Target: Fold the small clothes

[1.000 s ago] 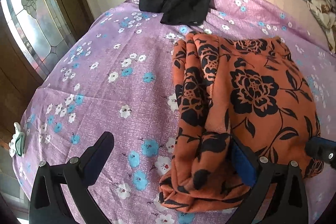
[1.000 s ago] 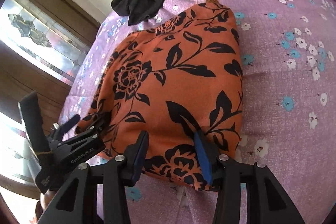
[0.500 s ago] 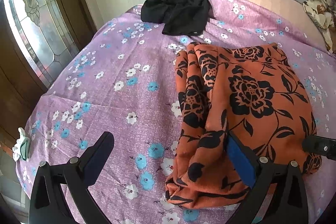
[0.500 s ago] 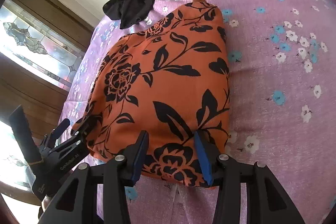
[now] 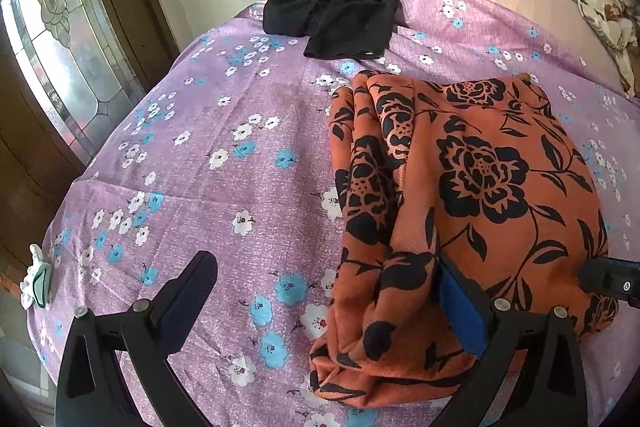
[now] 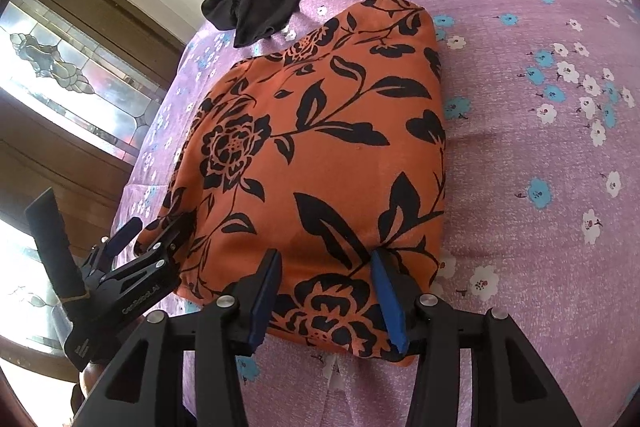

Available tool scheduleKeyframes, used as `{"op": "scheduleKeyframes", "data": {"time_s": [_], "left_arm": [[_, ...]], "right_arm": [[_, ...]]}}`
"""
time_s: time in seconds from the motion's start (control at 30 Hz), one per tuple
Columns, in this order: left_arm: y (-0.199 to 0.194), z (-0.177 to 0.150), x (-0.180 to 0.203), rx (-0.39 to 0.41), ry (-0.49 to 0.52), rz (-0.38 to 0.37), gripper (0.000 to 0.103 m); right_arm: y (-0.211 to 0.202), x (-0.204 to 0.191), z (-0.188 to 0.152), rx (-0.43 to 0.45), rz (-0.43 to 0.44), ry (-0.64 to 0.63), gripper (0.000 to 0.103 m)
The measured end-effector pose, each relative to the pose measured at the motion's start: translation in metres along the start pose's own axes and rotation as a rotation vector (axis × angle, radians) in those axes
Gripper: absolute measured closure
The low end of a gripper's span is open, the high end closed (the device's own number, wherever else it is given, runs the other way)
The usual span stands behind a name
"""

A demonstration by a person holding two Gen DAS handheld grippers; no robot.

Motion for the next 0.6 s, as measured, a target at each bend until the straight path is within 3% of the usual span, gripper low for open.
{"op": "scheduleKeyframes", "data": {"time_s": [0.6], "left_arm": [[-0.0027,0.0035,-0.0009,0.021,0.012,0.016,0.000]], "right_arm": [[-0.0092,-0.0023,-0.0017,0.014,0.031,-0.052,0.052]]}}
Point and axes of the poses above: each gripper's, at about its wrist camera, not at the fingertips, and y roughly the way its jaws point, x to its right, z to its top, the point moved 9 cm from there along y, roughly the way its jaws point, and after that the axes turned 2 degrees about y, right-handed, at the moved point
